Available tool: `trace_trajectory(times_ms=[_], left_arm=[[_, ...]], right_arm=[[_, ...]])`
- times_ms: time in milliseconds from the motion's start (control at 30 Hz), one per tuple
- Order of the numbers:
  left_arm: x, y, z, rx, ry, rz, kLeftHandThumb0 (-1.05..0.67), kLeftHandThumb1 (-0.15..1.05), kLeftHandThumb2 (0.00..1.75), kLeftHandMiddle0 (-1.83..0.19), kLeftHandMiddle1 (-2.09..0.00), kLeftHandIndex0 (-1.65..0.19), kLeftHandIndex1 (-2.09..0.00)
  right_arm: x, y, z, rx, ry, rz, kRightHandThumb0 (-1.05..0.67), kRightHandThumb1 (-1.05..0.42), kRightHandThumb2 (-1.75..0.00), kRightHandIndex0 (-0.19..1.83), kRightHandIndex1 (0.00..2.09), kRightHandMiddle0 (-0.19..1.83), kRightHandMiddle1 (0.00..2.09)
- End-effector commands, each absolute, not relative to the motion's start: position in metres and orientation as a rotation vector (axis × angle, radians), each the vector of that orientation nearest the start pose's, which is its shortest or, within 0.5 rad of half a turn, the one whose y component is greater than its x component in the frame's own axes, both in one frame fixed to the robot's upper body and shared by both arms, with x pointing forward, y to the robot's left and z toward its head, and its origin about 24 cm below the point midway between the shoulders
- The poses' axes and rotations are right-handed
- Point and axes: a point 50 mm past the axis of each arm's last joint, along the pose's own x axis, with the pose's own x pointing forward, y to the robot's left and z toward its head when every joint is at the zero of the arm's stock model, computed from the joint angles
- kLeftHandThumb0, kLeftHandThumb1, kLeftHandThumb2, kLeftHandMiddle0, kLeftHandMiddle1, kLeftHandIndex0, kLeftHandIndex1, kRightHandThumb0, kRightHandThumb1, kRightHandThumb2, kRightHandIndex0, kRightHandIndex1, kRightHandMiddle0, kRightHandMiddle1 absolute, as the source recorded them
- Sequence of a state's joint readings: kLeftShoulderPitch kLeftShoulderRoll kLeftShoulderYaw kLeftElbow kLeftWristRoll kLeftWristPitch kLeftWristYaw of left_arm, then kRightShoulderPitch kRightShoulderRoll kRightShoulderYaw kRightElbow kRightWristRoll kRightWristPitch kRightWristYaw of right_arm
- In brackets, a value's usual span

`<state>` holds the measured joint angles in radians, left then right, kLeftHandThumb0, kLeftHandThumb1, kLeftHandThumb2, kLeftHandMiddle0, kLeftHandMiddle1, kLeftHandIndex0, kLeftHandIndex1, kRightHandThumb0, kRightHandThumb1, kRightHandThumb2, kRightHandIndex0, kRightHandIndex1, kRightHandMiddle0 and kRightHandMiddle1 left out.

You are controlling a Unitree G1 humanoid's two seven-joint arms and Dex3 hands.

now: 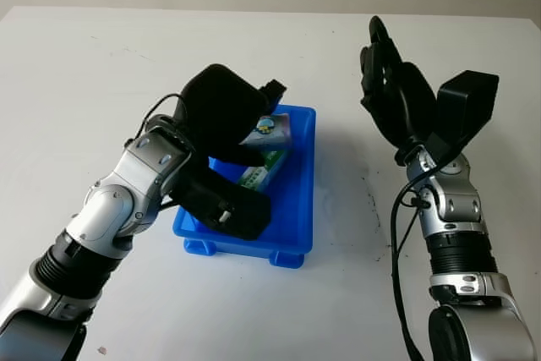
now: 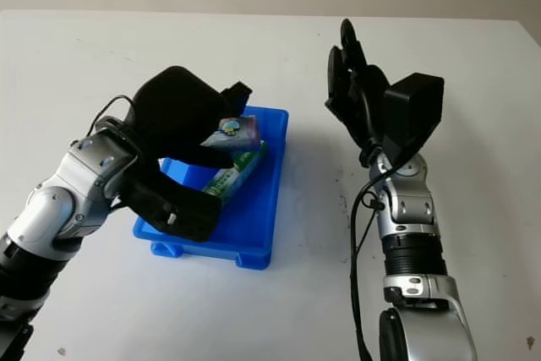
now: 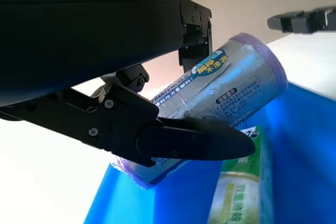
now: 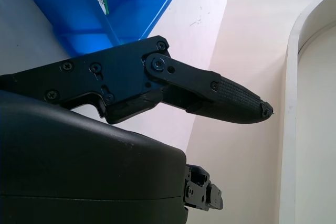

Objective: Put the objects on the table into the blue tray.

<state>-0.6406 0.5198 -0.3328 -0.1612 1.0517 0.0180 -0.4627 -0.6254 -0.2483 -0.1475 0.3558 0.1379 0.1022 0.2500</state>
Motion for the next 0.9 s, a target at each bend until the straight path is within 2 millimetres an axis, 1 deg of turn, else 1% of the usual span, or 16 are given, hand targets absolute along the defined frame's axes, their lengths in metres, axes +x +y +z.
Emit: trace_trajectory(times_ms=[0, 33, 67, 100, 133, 167, 200, 267, 367, 533, 567, 600, 633, 700, 800, 867], left_arm=[[0.313, 0.113, 0.216, 1.701, -0.483, -0.273, -0.63, 1.05, 0.42, -0.2, -1.64, -0.04, -1.0], [0.313, 0.114, 0.216, 1.68, -0.474, -0.281, -0.64, 1.05, 0.42, -0.15, -1.52, -0.06, -0.83], [0.313, 0.115, 0.218, 1.645, -0.468, -0.29, -0.66, 1.05, 0.45, -0.03, -0.98, 0.01, -0.62], [0.314, 0.116, 0.219, 1.622, -0.466, -0.296, -0.68, 1.05, 0.47, 0.0, -0.59, 0.07, -0.47], [0.314, 0.117, 0.221, 1.584, -0.463, -0.302, -0.69, 1.05, 0.48, 0.0, -0.36, 0.09, -0.37], [0.315, 0.119, 0.225, 1.511, -0.45, -0.315, -0.71, 1.05, 0.53, 0.07, -0.17, 0.15, -0.23], [0.315, 0.121, 0.229, 1.431, -0.433, -0.327, -0.72, 1.05, 0.51, 0.11, -0.1, 0.17, -0.16], [0.317, 0.125, 0.236, 1.267, -0.417, -0.345, -0.74, 1.05, 0.46, 0.18, -0.03, 0.19, -0.05], [0.319, 0.135, 0.246, 1.065, -0.407, -0.334, -0.76, 1.05, 0.45, 0.19, 0.0, 0.19, -0.01], [0.325, 0.151, 0.257, 0.88, -0.418, -0.307, -0.79, 1.05, 0.49, 0.19, 0.0, 0.19, 0.0], [0.327, 0.156, 0.259, 0.839, -0.427, -0.29, -0.78, 1.05, 0.53, 0.19, 0.0, 0.19, 0.0], [0.328, 0.16, 0.261, 0.811, -0.438, -0.267, -0.8, 1.05, 0.53, 0.01, -0.1, 0.19, 0.0], [0.328, 0.165, 0.262, 0.789, -0.449, -0.243, -0.81, 1.05, 0.53, -0.02, -0.11, 0.19, 0.0], [0.33, 0.172, 0.263, 0.721, -0.469, -0.2, -0.8, 1.05, 0.54, 0.08, -0.05, 0.17, -0.02], [0.331, 0.186, 0.26, 0.517, -0.49, -0.136, -0.73, 1.05, 0.57, 0.15, -0.03, 0.16, -0.03], [0.329, 0.2, 0.253, 0.365, -0.485, -0.064, -0.72, 1.05, 0.59, 0.15, -0.03, 0.16, -0.03]], right_arm=[[0.359, -0.188, 0.153, -0.066, -0.19, 0.187, -0.74, -1.05, -0.75, -0.19, 0.0, -0.19, 0.0], [0.359, -0.187, 0.153, -0.069, -0.19, 0.187, -0.74, -1.05, -0.76, -0.19, 0.0, -0.19, 0.0], [0.359, -0.187, 0.153, -0.07, -0.192, 0.19, -0.74, -1.05, -0.76, -0.19, 0.0, -0.19, 0.0], [0.36, -0.187, 0.152, -0.07, -0.194, 0.191, -0.74, -1.05, -0.76, -0.19, 0.0, -0.19, 0.0], [0.36, -0.187, 0.152, -0.068, -0.195, 0.193, -0.74, -1.05, -0.76, -0.19, 0.0, -0.19, 0.0], [0.36, -0.186, 0.152, -0.067, -0.195, 0.195, -0.73, -1.05, -0.76, -0.19, 0.0, -0.19, 0.0], [0.36, -0.186, 0.152, -0.067, -0.194, 0.193, -0.73, -1.05, -0.77, -0.19, 0.0, -0.19, 0.0], [0.36, -0.185, 0.151, -0.063, -0.197, 0.189, -0.72, -1.05, -0.77, -0.19, 0.0, -0.19, 0.0], [0.36, -0.185, 0.151, -0.052, -0.203, 0.185, -0.73, -1.05, -0.75, -0.19, 0.0, -0.19, 0.0], [0.361, -0.184, 0.151, -0.054, -0.202, 0.177, -0.73, -1.05, -0.73, -0.19, 0.0, -0.19, 0.0], [0.361, -0.184, 0.151, -0.052, -0.201, 0.177, -0.73, -1.05, -0.73, -0.19, 0.0, -0.19, 0.0], [0.361, -0.184, 0.151, -0.051, -0.199, 0.177, -0.74, -1.05, -0.73, -0.19, 0.0, -0.19, 0.0], [0.361, -0.184, 0.152, -0.051, -0.199, 0.178, -0.74, -1.05, -0.73, -0.19, 0.0, -0.19, 0.0], [0.36, -0.184, 0.152, -0.051, -0.202, 0.181, -0.74, -1.05, -0.73, -0.19, 0.0, -0.19, 0.0], [0.36, -0.183, 0.151, -0.048, -0.201, 0.178, -0.74, -1.05, -0.73, -0.19, 0.0, -0.19, 0.0], [0.36, -0.182, 0.151, -0.047, -0.201, 0.179, -0.74, -1.05, -0.73, -0.19, 0.0, -0.19, 0.0]])
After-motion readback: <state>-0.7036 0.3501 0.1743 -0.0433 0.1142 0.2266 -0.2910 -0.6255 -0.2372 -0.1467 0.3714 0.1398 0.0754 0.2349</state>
